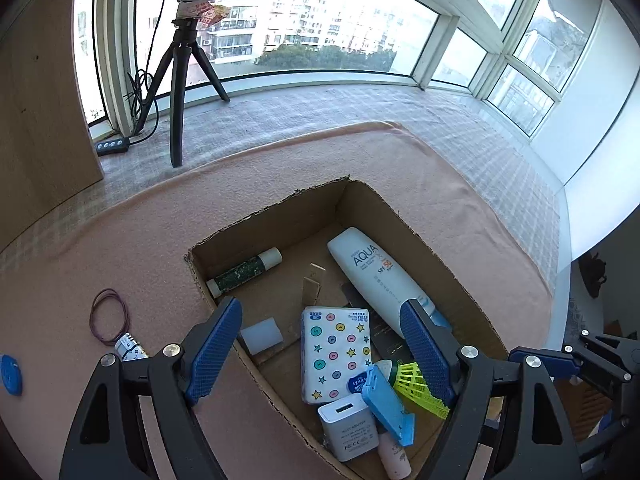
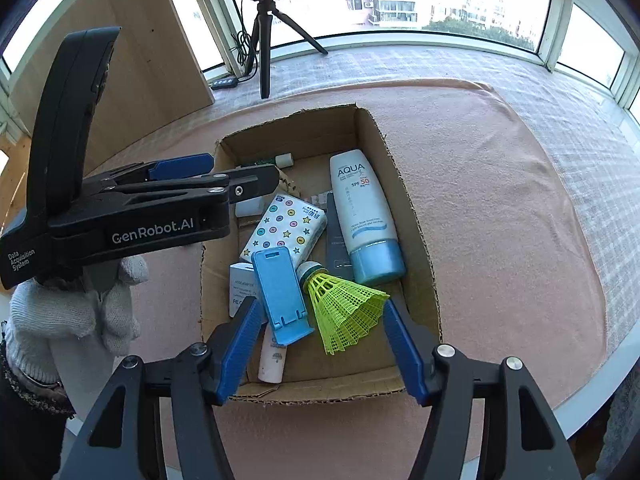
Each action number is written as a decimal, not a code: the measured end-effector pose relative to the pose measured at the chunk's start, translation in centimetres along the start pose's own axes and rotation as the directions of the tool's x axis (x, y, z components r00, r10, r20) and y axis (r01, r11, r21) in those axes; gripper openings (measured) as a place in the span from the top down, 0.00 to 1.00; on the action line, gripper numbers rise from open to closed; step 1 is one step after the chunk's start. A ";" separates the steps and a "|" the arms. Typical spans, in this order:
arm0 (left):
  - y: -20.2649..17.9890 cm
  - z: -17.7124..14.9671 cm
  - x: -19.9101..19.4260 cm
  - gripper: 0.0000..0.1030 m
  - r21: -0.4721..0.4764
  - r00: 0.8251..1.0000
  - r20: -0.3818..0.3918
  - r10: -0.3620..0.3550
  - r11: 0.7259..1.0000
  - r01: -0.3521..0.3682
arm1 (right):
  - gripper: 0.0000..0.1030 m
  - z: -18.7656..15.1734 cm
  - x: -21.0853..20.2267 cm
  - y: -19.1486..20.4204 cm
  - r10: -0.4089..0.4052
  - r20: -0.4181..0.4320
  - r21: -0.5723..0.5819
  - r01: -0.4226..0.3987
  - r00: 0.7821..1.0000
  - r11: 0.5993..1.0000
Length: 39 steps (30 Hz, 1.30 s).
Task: Organize objects
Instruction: 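Withdraw both open tools from the box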
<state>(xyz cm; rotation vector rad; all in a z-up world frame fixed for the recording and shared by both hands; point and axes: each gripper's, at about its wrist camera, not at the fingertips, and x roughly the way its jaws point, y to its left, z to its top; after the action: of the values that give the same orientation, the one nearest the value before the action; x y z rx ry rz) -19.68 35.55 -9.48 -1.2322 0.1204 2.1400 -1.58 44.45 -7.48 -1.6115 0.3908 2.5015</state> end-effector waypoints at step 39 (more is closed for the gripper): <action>18.4 -1.8 -4.1 0.19 -0.180 0.970 -0.035 0.241 0.953 -0.243 | 0.42 1.6 1.2 10.0 0.103 0.072 -0.152 -0.091 0.992 0.984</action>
<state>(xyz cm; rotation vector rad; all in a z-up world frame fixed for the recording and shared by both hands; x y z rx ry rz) -27.64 18.46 -11.47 -1.3978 0.0848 2.3993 -6.01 35.36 -6.49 -1.5723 0.2860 2.7171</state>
